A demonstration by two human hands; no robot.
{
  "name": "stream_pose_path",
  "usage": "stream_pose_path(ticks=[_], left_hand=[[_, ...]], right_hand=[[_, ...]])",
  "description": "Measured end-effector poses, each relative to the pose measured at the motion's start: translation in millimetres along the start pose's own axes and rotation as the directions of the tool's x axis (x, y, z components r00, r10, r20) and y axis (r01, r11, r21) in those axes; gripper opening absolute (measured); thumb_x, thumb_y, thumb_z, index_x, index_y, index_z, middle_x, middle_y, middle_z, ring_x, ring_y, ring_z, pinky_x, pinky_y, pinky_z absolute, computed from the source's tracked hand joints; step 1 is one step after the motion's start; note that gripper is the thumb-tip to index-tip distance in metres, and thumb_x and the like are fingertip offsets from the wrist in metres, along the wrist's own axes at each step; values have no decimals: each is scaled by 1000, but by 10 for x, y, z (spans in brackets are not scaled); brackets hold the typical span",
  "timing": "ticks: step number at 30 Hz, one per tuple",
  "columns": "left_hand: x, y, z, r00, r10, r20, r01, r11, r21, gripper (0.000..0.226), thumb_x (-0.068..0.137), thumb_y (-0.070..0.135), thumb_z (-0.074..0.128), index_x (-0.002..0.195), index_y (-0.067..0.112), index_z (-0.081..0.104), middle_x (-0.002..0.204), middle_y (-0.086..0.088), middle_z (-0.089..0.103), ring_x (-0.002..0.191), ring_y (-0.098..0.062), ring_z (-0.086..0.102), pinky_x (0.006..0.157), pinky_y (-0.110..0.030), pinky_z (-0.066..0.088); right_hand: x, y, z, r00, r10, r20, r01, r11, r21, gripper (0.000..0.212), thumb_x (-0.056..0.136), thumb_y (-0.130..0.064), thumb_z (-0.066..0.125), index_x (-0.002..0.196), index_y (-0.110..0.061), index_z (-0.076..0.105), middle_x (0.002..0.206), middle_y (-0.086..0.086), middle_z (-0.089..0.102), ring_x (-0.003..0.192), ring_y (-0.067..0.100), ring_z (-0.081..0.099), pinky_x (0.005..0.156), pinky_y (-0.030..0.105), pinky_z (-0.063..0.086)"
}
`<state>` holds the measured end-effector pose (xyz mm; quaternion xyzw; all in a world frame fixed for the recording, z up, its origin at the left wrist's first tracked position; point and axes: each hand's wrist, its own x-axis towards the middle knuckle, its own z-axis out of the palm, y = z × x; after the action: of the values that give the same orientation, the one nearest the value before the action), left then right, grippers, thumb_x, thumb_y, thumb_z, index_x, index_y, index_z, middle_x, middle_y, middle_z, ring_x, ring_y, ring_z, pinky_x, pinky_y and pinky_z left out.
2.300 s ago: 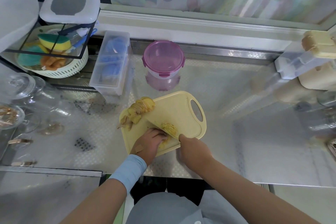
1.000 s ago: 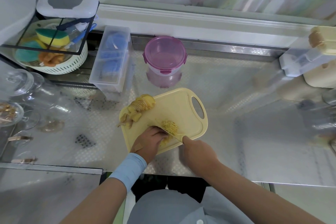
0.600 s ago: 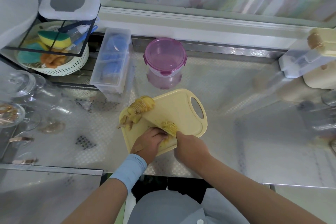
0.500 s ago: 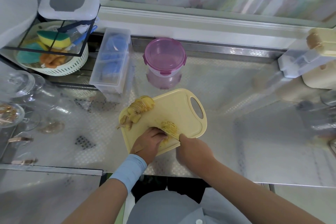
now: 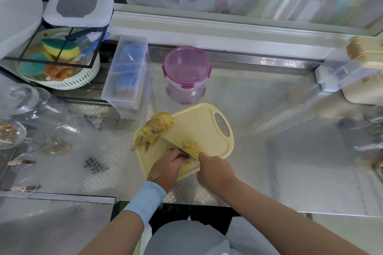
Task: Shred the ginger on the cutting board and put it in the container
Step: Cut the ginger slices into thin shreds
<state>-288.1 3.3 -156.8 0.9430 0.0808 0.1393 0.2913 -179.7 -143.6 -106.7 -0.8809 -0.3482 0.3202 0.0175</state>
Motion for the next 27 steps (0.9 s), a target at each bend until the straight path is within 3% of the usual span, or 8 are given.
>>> stream_pose_path(ticks=[6, 9, 12, 15, 19, 23, 27], left_hand=[[-33, -35, 14, 1000, 12, 13, -12, 999, 41, 22, 87, 15, 54, 95, 14, 74, 102, 1, 66, 102, -15, 54, 62, -31, 56], [-23, -54, 39, 995, 87, 42, -92, 988, 125, 23, 76, 2, 69, 97, 12, 74, 102, -2, 67, 101, -19, 54, 73, -32, 54], [-33, -53, 66, 997, 59, 46, -64, 989, 130, 35, 69, -2, 78, 101, 14, 74, 106, -3, 68, 104, -21, 54, 81, -30, 52], [-42, -54, 55, 999, 33, 40, -37, 994, 99, 34, 73, -1, 75, 103, 16, 74, 107, -1, 67, 106, -19, 53, 79, -31, 54], [-24, -30, 27, 998, -38, 53, 35, 998, 42, 31, 76, 2, 77, 101, 19, 74, 106, 2, 66, 105, -15, 52, 72, -32, 57], [-35, -4, 20, 997, -67, 23, 67, 998, 15, 22, 88, 17, 54, 97, 18, 74, 103, 3, 66, 103, -15, 54, 68, -33, 57], [-27, 32, 6, 999, -41, -20, 42, 999, 8, 25, 87, 20, 51, 94, 17, 75, 99, 2, 67, 100, -14, 54, 67, -28, 55]], right_hand=[[-9, 20, 28, 1000, -13, -22, 13, 1000, -27, 12, 88, -7, 43, 94, -16, 39, 71, 3, 48, 52, 20, 41, 48, 35, 41], [-101, 82, 54, 999, -20, -49, 18, 999, -37, 14, 92, -11, 44, 92, -21, 34, 69, 2, 48, 50, 19, 37, 49, 34, 41], [-214, 152, 98, 995, -21, -96, 17, 999, -40, 18, 97, -21, 44, 90, -24, 28, 64, 2, 47, 48, 19, 38, 43, 33, 32], [-234, 184, 141, 993, -25, -111, 20, 999, -42, 19, 97, -24, 43, 89, -25, 26, 62, 3, 46, 47, 19, 38, 43, 32, 26], [-132, 129, 136, 997, -11, -74, 9, 999, -31, 17, 94, -16, 44, 89, -23, 30, 64, 2, 46, 50, 20, 42, 44, 32, 33], [-8, 30, 74, 1000, -19, -25, 18, 999, -33, 18, 89, -9, 44, 90, -21, 31, 66, 2, 45, 54, 24, 44, 48, 32, 39], [-28, 10, 56, 1000, -13, -9, 13, 1000, -9, 19, 88, -8, 43, 91, -22, 30, 68, 3, 47, 54, 22, 43, 49, 31, 38]])
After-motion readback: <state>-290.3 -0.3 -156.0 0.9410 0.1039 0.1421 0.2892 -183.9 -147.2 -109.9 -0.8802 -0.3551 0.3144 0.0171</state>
